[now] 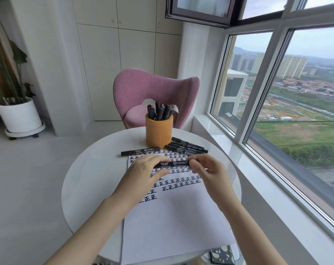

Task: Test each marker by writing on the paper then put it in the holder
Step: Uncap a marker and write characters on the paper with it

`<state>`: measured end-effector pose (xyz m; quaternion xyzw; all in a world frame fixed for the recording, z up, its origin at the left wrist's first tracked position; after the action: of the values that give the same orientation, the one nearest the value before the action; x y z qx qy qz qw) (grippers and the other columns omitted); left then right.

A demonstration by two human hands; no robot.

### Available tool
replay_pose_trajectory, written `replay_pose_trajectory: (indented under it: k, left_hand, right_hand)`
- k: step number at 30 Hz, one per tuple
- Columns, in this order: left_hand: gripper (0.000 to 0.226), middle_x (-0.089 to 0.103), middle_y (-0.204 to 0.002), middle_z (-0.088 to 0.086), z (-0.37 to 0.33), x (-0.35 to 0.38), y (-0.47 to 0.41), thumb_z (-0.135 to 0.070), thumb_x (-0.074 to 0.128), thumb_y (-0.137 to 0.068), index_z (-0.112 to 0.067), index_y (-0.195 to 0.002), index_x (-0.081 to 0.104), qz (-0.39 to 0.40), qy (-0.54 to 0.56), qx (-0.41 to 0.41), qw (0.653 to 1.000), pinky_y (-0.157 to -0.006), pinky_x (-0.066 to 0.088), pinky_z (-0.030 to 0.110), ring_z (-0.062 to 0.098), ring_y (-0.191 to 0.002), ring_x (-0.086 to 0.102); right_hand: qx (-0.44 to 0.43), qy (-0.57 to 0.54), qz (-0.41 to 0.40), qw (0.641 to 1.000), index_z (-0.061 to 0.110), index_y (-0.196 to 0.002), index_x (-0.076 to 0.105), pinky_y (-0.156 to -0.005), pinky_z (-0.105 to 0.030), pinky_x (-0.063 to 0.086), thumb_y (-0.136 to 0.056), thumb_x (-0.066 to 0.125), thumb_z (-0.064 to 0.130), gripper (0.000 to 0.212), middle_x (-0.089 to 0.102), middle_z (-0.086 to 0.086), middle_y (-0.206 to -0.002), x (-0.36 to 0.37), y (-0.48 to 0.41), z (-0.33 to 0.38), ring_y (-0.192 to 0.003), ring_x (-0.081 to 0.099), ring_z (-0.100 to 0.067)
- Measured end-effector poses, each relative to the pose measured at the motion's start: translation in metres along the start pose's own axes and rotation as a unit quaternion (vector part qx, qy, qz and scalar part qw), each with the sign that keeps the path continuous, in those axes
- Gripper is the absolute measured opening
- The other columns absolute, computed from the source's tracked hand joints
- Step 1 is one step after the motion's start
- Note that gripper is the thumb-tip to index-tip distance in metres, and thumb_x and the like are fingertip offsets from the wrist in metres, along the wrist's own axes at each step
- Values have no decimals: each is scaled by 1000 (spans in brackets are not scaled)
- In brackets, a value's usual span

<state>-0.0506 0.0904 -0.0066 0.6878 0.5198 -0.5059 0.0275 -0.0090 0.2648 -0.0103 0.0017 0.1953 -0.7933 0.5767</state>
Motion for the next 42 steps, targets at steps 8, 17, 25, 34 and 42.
replay_pose_trajectory:
  k: [8, 17, 25, 34, 42]
  left_hand:
    - [23, 50, -72, -14, -5, -5, 16, -36, 41, -96, -22, -106, 56, 28, 48, -33, 998, -67, 38, 25, 4, -68, 49]
    - [23, 54, -64, -1, -4, -11, 27, -45, 42, -95, -28, -102, 55, 26, 40, -71, 996, -65, 43, 30, 16, -63, 51]
    - [21, 35, -59, 3, 5, -6, 32, -57, 49, -84, -42, -93, 60, 66, 235, -112, 963, -58, 27, 31, 17, -56, 32]
    - [17, 70, -86, -8, -2, -6, 33, -48, 55, -88, -40, -101, 62, 63, 229, -82, 968, -77, 48, 32, 13, -76, 59]
    - [25, 48, -67, -10, 48, -2, 51, -35, 32, -89, -31, -100, 54, 13, 316, -156, 936, -69, 37, 30, 9, -64, 42]
  right_hand:
    - [57, -172, 23, 983, 1, -89, 58, -51, -25, 35, -94, 58, 27, 26, 53, -5, -59, 22, 8, 9, -54, 46, -14]
    - [43, -162, 63, 984, 3, -73, 42, -48, -25, 19, -97, 54, 19, 30, 31, -16, -58, 50, 15, 27, -45, 26, -15]
    - [34, -162, 67, 984, 13, -78, 37, -46, -19, 25, -99, 50, 19, 26, 32, -3, -51, 55, 19, 29, -44, 28, -13]
    - [111, -204, 103, 967, 19, -62, 40, -41, -19, 18, -91, 60, 12, 36, 21, 2, -51, 73, 24, 18, -47, 16, -14]
    - [144, -198, 21, 969, 1, -97, 67, -42, -22, 26, -94, 46, 19, 28, 64, -19, -59, 52, 22, -6, -54, 63, -26]
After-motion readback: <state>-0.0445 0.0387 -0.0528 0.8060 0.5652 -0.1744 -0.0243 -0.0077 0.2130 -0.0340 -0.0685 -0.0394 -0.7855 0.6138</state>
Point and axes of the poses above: each hand's wrist, its own y-axis away from the middle knuckle, its own x-axis out of the palm, z = x × y, the point moved 7 cm from there along -y, towards the middle knuckle
